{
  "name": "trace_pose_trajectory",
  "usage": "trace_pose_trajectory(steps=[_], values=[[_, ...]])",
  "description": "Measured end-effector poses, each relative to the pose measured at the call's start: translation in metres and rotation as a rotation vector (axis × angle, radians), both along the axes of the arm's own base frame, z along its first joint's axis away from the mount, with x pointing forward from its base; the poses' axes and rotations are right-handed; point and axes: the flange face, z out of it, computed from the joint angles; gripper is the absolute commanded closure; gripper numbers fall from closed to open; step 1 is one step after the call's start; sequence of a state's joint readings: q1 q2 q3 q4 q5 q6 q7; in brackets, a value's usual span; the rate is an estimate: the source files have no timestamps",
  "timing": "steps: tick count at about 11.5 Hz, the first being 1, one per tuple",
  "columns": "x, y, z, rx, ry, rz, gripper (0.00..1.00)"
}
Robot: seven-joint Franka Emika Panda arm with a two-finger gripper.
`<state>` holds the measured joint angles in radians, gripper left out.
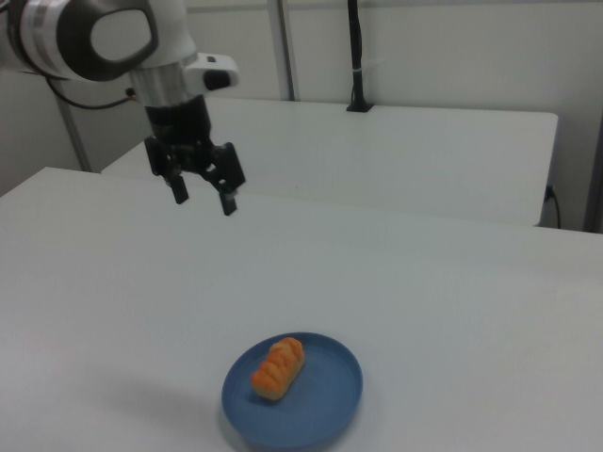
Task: Put the bread on the table
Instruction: 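Move the gripper down over the orange bread roll on the blue plate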
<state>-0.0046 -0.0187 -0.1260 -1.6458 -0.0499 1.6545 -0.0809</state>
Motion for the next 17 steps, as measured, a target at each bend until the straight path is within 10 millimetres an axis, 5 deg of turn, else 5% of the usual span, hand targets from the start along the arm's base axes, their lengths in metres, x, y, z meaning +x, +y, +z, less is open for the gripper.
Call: trace_pose_trajectory(steps=[5, 13, 17], values=[[-0.009, -0.069, -0.014, 0.002, 0.033, 0.022, 0.00], [-0.005, -0.090, -0.159, 0.004, 0.074, 0.015, 0.00], [-0.011, -0.098, -0.209, 0.003, 0.086, 0.003, 0.00]])
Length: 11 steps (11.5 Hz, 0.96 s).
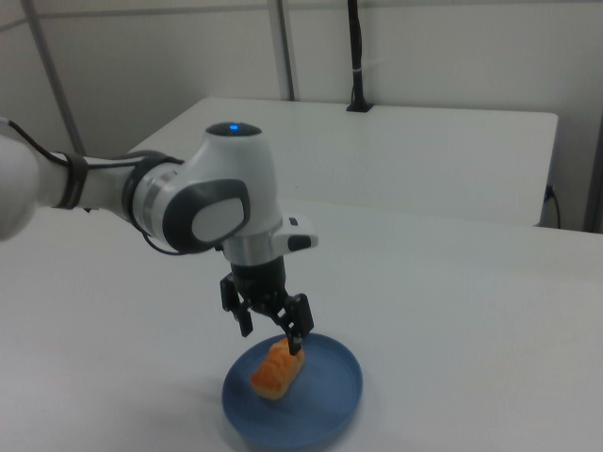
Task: Put the bread on the table
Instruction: 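Lower the open gripper around the bread roll and close it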
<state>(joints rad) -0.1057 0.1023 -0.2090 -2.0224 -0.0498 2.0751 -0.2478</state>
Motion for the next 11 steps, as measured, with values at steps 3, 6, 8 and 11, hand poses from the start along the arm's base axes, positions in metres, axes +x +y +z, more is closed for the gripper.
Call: trace_pose_trajectory(steps=[3, 6, 8, 11], values=[[0.003, 0.000, -0.036, -0.007, 0.005, 0.005, 0.01], [0.005, 0.002, -0.054, -0.005, 0.032, 0.009, 0.03], [0.005, 0.002, -0.060, -0.004, 0.044, 0.010, 0.07], [0.007, 0.001, -0.066, -0.008, 0.037, 0.011, 0.07]])
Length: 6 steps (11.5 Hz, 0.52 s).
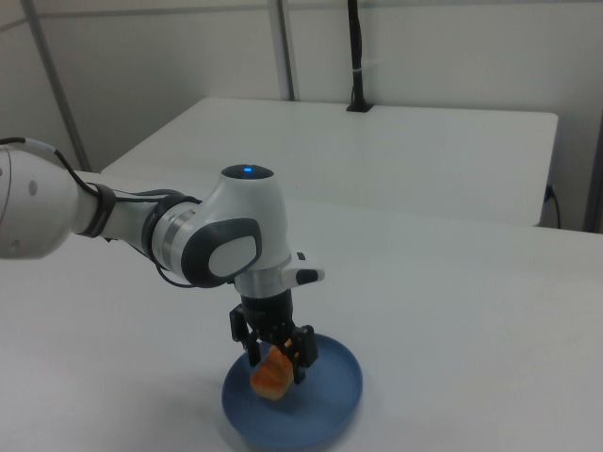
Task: Put the bread on the table
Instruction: 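Lower the open gripper around the bread roll and close it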
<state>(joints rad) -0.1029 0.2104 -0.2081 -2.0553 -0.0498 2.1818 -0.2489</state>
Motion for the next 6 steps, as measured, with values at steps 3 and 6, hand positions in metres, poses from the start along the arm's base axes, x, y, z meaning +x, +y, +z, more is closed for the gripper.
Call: trace_pose_trajectory(steps=[3, 6], values=[[0.0003, 0.0006, -0.0062, 0.001, 0.010, 0.002, 0.23], [0.0003, 0.0007, -0.0073, 0.001, 0.012, 0.003, 0.47]])
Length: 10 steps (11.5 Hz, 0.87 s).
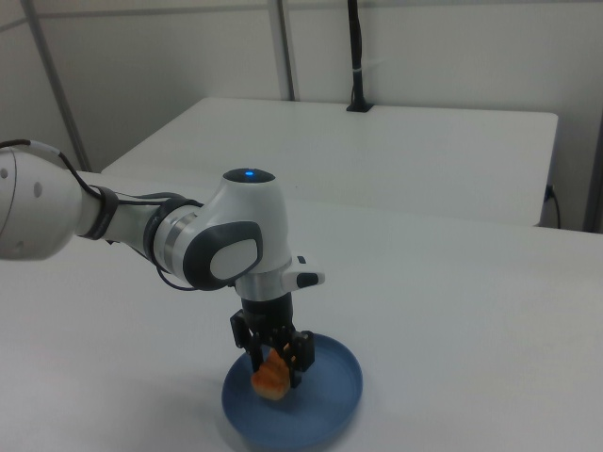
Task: Put the bread on the table
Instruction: 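Lower the open gripper around the bread roll and close it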
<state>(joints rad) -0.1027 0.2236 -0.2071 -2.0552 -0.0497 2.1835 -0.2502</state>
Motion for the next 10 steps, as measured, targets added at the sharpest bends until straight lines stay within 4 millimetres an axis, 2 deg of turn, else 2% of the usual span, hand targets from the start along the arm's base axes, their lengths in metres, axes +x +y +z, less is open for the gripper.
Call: trace_pose_trajectory(steps=[5, 10], values=[[0.0008, -0.0002, 0.0018, -0.001, -0.004, 0.000, 0.81], [-0.0005, -0.0026, 0.0070, 0.000, -0.005, -0.005, 0.84]])
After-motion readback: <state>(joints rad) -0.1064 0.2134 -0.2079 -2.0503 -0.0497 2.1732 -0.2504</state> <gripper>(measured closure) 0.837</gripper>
